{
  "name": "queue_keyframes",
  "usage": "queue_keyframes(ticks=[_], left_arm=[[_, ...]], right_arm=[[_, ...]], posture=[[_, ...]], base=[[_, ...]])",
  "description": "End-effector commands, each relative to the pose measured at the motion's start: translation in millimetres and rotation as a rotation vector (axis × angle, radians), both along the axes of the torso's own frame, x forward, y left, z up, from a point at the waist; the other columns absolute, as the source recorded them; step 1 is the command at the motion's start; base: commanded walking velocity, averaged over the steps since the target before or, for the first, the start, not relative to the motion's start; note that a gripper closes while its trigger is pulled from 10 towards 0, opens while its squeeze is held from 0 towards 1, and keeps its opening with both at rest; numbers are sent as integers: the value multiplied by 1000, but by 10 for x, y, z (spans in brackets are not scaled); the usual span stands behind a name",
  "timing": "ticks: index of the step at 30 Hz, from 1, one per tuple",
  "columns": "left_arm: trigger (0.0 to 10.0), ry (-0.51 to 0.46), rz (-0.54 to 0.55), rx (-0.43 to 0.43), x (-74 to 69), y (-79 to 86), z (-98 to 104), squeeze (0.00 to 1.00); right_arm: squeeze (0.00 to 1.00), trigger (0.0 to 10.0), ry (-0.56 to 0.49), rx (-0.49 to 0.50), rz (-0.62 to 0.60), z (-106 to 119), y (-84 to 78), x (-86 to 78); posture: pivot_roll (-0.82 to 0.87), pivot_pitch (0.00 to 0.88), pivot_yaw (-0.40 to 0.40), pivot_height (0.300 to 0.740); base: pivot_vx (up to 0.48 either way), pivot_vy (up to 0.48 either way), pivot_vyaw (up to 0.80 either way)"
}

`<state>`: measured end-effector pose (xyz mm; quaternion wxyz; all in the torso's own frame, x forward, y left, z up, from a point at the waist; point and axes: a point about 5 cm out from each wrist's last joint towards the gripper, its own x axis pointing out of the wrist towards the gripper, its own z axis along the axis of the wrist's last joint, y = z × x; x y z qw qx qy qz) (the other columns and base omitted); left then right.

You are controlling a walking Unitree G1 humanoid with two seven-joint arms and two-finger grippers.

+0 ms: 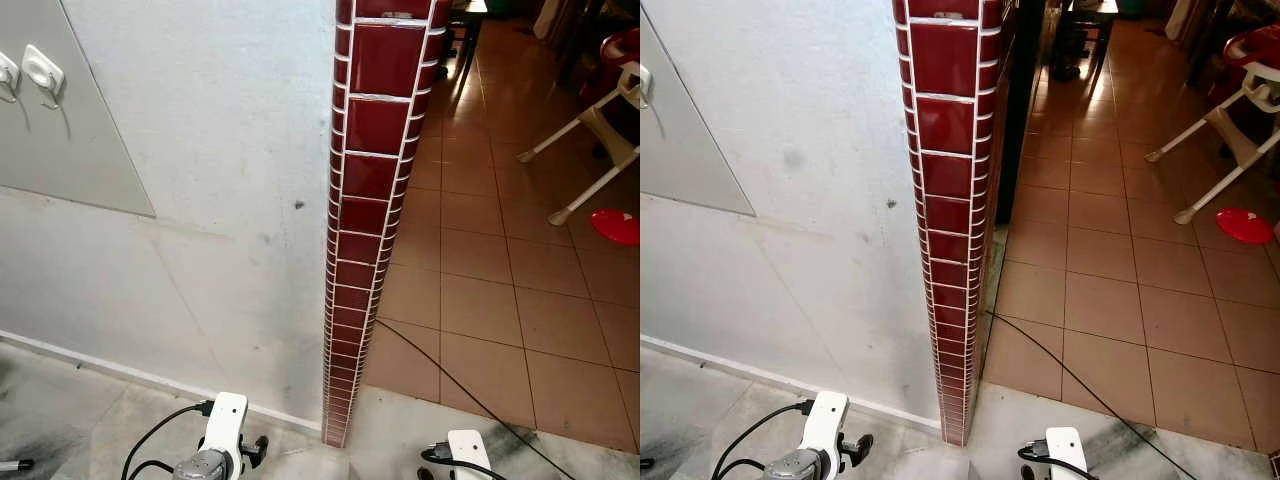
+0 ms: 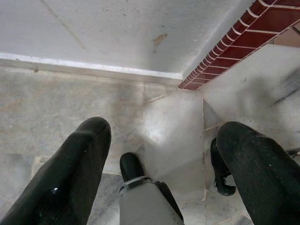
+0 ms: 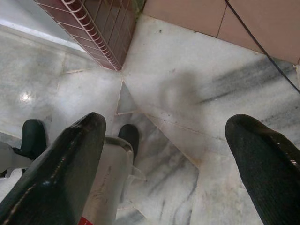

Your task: Hang keys on a hook

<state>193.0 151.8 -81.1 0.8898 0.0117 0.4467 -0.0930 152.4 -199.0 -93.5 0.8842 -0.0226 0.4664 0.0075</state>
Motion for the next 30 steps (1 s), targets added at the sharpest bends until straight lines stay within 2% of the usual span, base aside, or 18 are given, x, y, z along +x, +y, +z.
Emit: queue_keyframes(ticks=[1,30], left_arm=[[10000,6,13,-1,-28,18,-13,0],[10000,14,41,-11,-27,27,-15,0]], right_arm=[[0,10000,-3,2,2,-7,23,-15],[0,10000,4,3,8,-13,37,-21]], posture=[[-25,0,11,740],[-23,0,7,740]], base=[[0,0,0],[0,0,0]])
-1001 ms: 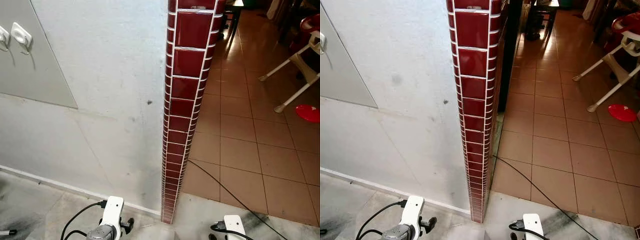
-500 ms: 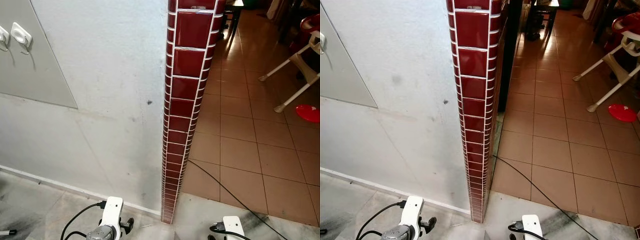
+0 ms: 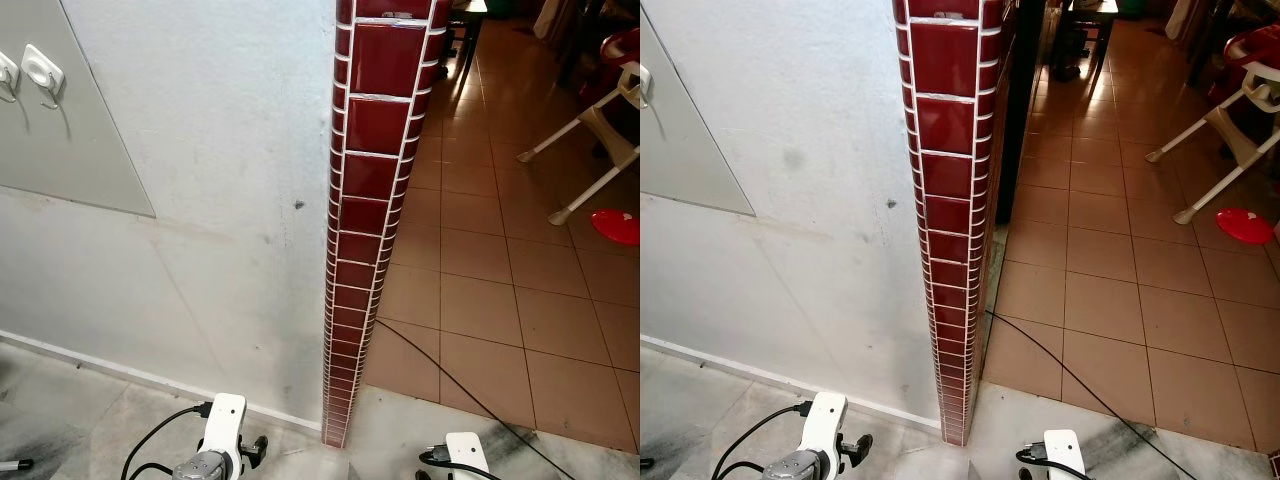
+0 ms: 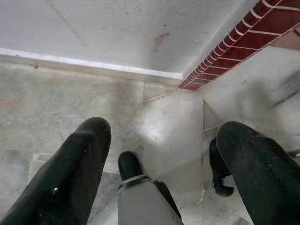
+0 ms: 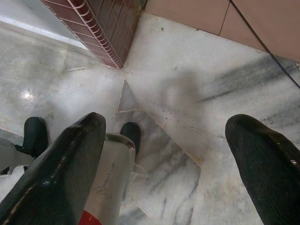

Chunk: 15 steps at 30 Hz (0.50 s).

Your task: Hang keys on a hook

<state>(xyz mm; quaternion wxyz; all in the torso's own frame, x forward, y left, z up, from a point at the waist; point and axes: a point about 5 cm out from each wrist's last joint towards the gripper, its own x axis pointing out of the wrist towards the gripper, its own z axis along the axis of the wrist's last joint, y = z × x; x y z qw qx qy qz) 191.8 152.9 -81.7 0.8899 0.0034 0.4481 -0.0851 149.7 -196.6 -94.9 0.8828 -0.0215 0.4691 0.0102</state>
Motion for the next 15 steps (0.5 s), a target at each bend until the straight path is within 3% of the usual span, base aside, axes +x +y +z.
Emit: queue_keyframes(ticks=[1,15], left_arm=[[10000,10,20,-5,-12,14,-7,0],[10000,20,20,-23,-46,-10,-24,0]], right_arm=[[0,10000,-2,-2,5,1,14,8],[0,10000,20,30,5,-28,29,-67]], posture=[[-23,0,7,740],[-22,0,6,740]], base=[[0,0,0],[0,0,0]])
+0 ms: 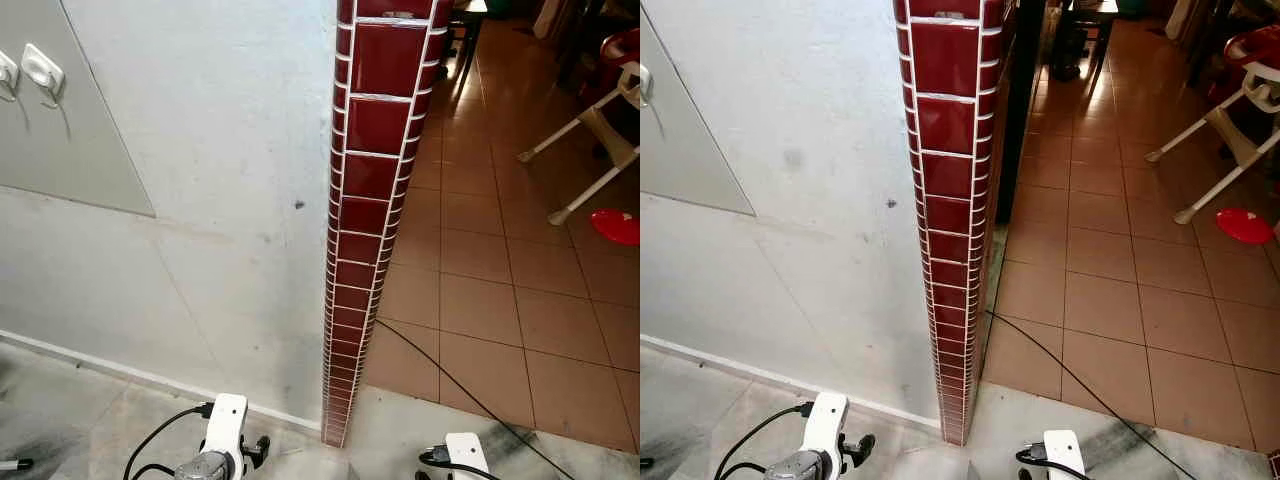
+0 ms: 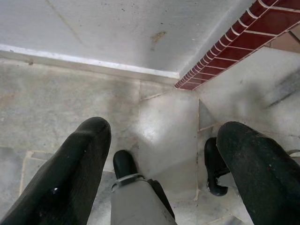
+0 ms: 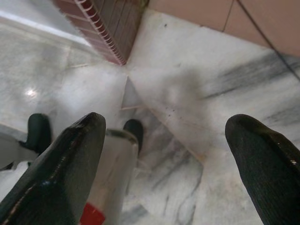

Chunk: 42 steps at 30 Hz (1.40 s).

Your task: Hang keys on a hook

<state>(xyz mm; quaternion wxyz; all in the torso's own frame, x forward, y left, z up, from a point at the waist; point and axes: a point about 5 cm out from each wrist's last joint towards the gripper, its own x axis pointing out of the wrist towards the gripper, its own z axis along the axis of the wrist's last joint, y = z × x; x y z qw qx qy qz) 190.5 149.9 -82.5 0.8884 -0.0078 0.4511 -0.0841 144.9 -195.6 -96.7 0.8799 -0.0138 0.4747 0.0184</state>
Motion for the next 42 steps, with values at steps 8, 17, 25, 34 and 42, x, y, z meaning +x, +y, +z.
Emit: queue_keyframes(ticks=[8,17,25,34,42], left_arm=[[10000,29,51,-20,-183,102,-75,0],[10000,33,35,-22,-320,176,-116,0],[10000,-125,68,-89,-60,143,33,0],[10000,-211,121,-153,121,121,143,0],[10000,-195,144,-178,59,122,111,0]], right_arm=[[0,10000,37,38,-7,-64,57,-179],[0,10000,44,71,-47,-98,57,-325],[0,10000,-178,184,-186,66,79,42],[0,10000,-237,173,-61,138,162,190],[0,10000,-227,162,-70,120,78,116]], posture=[[-19,0,14,740],[-24,53,27,740],[-33,122,32,740],[-25,168,25,740],[-28,168,25,740]], base=[[0,0,0],[0,0,0],[0,0,0],[0,0,0],[0,0,0]])
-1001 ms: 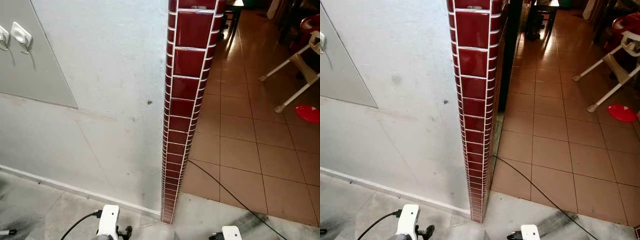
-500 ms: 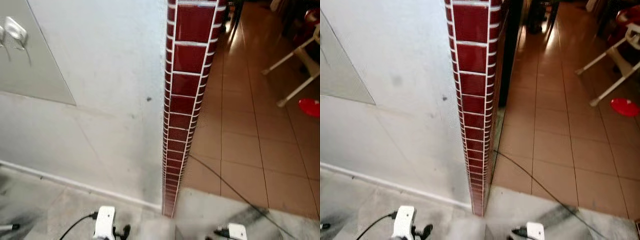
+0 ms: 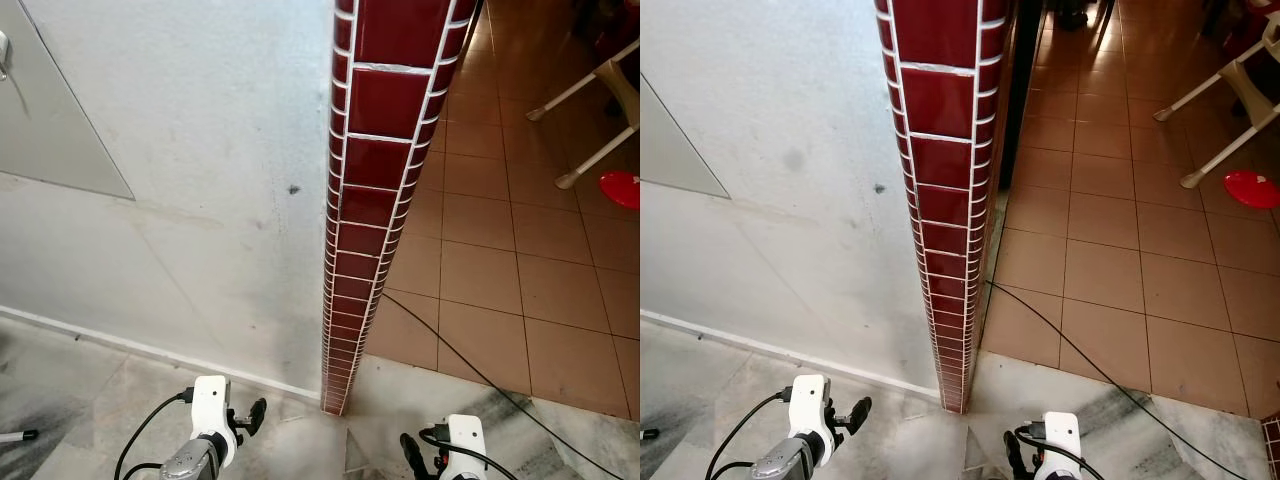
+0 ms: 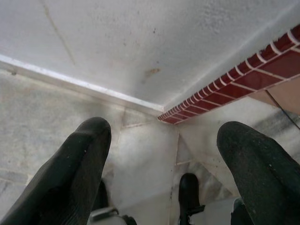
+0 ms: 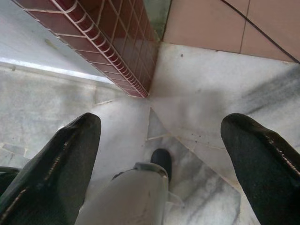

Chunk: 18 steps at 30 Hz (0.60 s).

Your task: Hang keys on a hook

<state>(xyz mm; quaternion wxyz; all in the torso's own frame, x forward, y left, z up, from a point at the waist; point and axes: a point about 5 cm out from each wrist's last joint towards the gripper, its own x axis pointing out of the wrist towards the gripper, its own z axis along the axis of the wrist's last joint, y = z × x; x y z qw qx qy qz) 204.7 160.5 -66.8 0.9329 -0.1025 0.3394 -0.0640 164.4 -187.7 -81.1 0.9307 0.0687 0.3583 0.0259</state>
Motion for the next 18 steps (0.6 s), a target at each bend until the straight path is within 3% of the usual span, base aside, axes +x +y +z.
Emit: queue_keyframes(ticks=[1,18], left_arm=[[10000,30,12,-15,-89,16,-50,0],[10000,37,41,-36,-79,11,-50,0]], right_arm=[[0,10000,26,3,-4,-39,-6,-89],[0,10000,53,-1,0,-77,-26,-195]], posture=[[-29,167,24,740],[-33,167,17,740]], base=[[0,0,0],[-385,0,0]])
